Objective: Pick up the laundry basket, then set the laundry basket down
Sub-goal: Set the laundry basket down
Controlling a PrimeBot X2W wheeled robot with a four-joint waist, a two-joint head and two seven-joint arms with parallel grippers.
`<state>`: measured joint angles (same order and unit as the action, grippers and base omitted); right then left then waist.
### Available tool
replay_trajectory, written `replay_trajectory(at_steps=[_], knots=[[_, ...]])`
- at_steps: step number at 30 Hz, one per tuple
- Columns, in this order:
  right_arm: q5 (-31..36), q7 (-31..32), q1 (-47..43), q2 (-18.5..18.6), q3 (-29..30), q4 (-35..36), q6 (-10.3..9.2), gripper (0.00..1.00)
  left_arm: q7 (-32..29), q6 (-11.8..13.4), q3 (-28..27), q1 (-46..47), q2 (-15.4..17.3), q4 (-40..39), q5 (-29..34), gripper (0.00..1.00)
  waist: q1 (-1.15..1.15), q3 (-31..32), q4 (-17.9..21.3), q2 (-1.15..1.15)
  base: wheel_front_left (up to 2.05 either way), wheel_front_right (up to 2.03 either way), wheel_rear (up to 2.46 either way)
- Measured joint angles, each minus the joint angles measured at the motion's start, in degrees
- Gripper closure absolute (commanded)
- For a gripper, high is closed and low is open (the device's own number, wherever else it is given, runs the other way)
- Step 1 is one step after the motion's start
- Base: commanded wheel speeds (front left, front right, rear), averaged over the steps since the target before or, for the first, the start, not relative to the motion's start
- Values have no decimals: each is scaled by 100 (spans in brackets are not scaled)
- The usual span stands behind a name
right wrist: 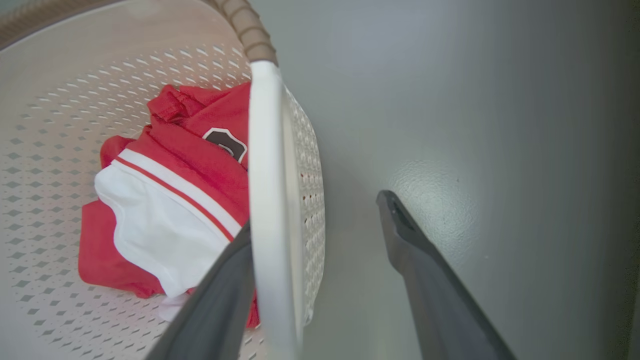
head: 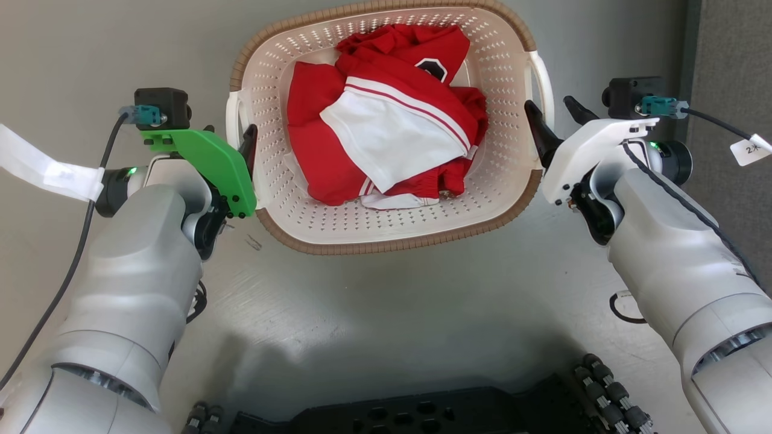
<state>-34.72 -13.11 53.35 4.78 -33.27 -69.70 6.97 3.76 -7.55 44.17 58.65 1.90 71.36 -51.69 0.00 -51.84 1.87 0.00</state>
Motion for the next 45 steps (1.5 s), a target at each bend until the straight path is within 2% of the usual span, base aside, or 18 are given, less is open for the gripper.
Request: replay_trajectory(at_steps=[16,23,32,45], knots=[[-104,-123,-387,0,146,188,4,0,850,0,45,-291,11,-252,-26,0,0,451,5,0,0,0,0],[21,-123,-528,97,261,818,-16,0,1046,0,62,-673,11,-338,13,0,0,847,14,0,0,0,0],[208,-123,-1078,220,474,1386,-250,0,1066,4,4,-889,125,-520,163,0,0,1493,28,0,0,0,0],[450,-123,-1908,267,766,2158,-494,0,1066,448,-599,-1356,506,-1746,619,0,-1,2529,88,0,0,0,0]])
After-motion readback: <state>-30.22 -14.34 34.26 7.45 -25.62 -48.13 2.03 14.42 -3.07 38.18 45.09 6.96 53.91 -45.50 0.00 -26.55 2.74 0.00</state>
